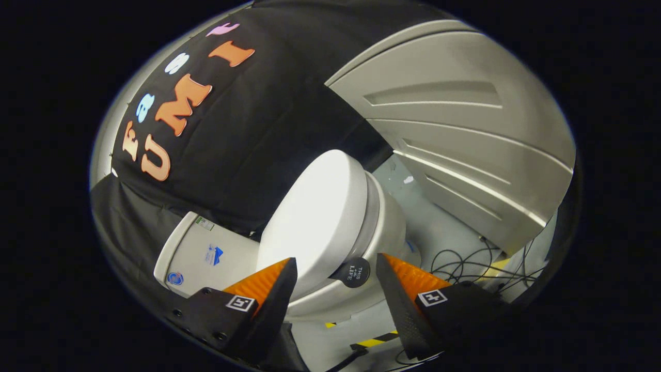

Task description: Open the toilet lid.

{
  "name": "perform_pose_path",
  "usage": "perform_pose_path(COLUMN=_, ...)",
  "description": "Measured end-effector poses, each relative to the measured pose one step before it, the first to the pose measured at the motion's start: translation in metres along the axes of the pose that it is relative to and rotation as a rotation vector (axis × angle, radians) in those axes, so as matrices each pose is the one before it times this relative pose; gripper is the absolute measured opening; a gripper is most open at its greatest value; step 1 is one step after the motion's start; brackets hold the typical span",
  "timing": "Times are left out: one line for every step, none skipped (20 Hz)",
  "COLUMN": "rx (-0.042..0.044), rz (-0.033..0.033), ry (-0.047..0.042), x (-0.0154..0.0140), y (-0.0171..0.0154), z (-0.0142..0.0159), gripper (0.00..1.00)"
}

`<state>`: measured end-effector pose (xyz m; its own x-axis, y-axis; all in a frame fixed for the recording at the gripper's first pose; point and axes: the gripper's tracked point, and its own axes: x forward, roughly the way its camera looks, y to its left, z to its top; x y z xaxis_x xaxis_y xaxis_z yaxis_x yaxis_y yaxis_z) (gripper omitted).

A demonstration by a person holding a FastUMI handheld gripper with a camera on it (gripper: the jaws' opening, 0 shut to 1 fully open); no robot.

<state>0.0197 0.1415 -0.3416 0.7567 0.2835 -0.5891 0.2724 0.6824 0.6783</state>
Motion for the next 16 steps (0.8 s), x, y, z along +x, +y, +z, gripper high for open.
perform_pose_path(rx=0.01441, rz=-0.00399, ry=0.01023, x=0.00523, y=-0.00462, z=-0.00170, gripper=0.99)
perform_pose_path(rx=0.01103, rz=-0.00680, ry=0.00957, x=0.00594, y=-0.00391, z=-0.00176, gripper=0.99)
perform_pose_path(rx=0.00816, rz=-0.01184, ry=0.00909, x=0.00689, y=-0.00312, z=-0.00187, gripper=0.98)
perform_pose_path(rx=0.00440, rz=-0.00819, ry=0.00824, x=0.00649, y=-0.00375, z=-0.00178, gripper=0.97)
perform_pose_path(rx=0.00570, rz=-0.00894, ry=0.00835, x=0.00552, y=-0.00363, z=-0.00108, gripper=0.97)
perform_pose_path(rx=0.00771, rz=0.00020, ry=0.01268, x=0.00530, y=-0.00153, z=-0.00199, gripper=0.97)
perform_pose_path(rx=0.01045, rz=0.00069, ry=0.01173, x=0.00442, y=-0.00100, z=-0.00278, gripper=0.97)
perform_pose_path(rx=0.00892, rz=0.00182, ry=0.01038, x=0.00519, y=-0.00172, z=-0.00286, gripper=0.93)
perform_pose_path(rx=0.00376, rz=-0.00723, ry=0.01159, x=0.00462, y=-0.00531, z=-0.00344, gripper=0.89)
perform_pose_path(rx=0.00442, rz=-0.00426, ry=0.01066, x=0.00379, y=-0.00382, z=-0.00254, gripper=0.84)
perform_pose_path(rx=0.01604, rz=0.01708, ry=0.00880, x=0.00117, y=0.00103, z=-0.00051, gripper=0.78)
perform_pose_path(rx=0.01356, rz=0.01896, ry=0.00291, x=0.00162, y=0.00312, z=0.00026, gripper=0.75)
perform_pose_path(rx=0.00916, rz=0.01108, ry=-0.00850, x=0.00030, y=0.00085, z=0.00094, gripper=0.64)
perform_pose_path(rx=0.00950, rz=0.01851, ry=-0.00442, x=0.00122, y=0.00122, z=0.00225, gripper=0.53)
perform_pose_path(rx=0.01628, rz=0.00967, ry=0.00264, x=0.00045, y=0.00132, z=0.00089, gripper=0.42)
perform_pose_path(rx=0.01560, rz=0.00888, ry=0.00922, x=0.00045, y=-0.00212, z=-0.00102, gripper=0.38)
